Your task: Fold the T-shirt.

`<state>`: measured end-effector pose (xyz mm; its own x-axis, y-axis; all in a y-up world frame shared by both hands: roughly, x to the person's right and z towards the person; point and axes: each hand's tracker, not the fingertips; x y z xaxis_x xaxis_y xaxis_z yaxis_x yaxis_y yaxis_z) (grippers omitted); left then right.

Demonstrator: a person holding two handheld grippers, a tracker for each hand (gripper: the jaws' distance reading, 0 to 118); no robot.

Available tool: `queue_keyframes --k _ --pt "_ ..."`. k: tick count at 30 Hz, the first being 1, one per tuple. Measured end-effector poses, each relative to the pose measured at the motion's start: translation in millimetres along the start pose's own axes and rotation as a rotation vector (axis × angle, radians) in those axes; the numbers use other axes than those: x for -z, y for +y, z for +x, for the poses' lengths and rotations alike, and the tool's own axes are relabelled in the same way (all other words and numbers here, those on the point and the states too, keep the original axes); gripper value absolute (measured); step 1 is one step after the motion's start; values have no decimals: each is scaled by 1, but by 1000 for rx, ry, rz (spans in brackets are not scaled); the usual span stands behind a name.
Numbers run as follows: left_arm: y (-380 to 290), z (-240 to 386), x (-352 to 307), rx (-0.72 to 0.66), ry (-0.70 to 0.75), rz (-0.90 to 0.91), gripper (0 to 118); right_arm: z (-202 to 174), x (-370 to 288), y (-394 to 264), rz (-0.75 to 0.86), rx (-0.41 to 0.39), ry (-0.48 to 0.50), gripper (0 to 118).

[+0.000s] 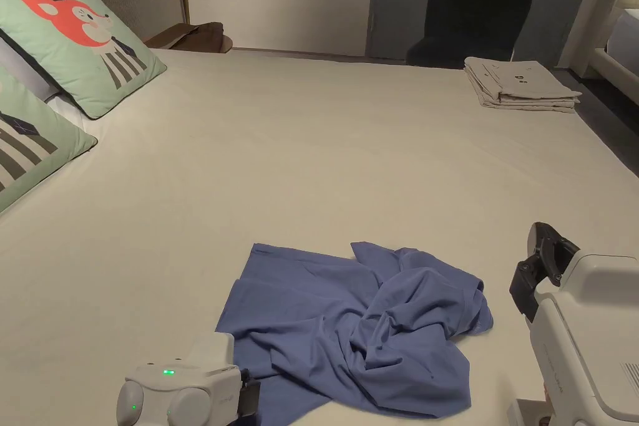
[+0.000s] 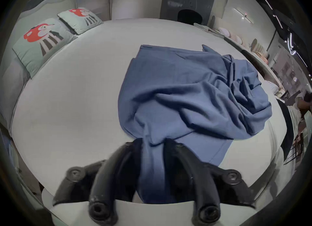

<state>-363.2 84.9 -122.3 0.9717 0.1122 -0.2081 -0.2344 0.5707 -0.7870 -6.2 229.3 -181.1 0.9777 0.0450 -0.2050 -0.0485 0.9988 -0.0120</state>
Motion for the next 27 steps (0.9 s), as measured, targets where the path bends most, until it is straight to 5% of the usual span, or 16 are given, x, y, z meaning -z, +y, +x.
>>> queue_keyframes --k 1,10,11,12,15,20,25,27 --pt "2 2 -3 2 6 3 5 0 1 -1 -3 2 -1 0" --pt "17 0 -40 15 -44 81 5 15 56 -22 -258 16 -42 6" --pt "17 -1 -43 13 -53 89 5 19 72 -27 -322 9 -32 17" --pt "17 -1 -46 12 -59 96 4 22 85 -33 -365 18 -16 44" --pt "18 -4 -43 22 -75 106 4 32 139 -56 -549 46 20 101" --pt "17 -6 -37 5 -83 84 4 39 202 -92 -735 159 55 107" --pt "19 -5 -40 2 -91 83 4 32 234 -121 -875 171 80 107" --pt "22 -7 -39 6 -94 83 4 30 235 -128 -890 183 85 93"
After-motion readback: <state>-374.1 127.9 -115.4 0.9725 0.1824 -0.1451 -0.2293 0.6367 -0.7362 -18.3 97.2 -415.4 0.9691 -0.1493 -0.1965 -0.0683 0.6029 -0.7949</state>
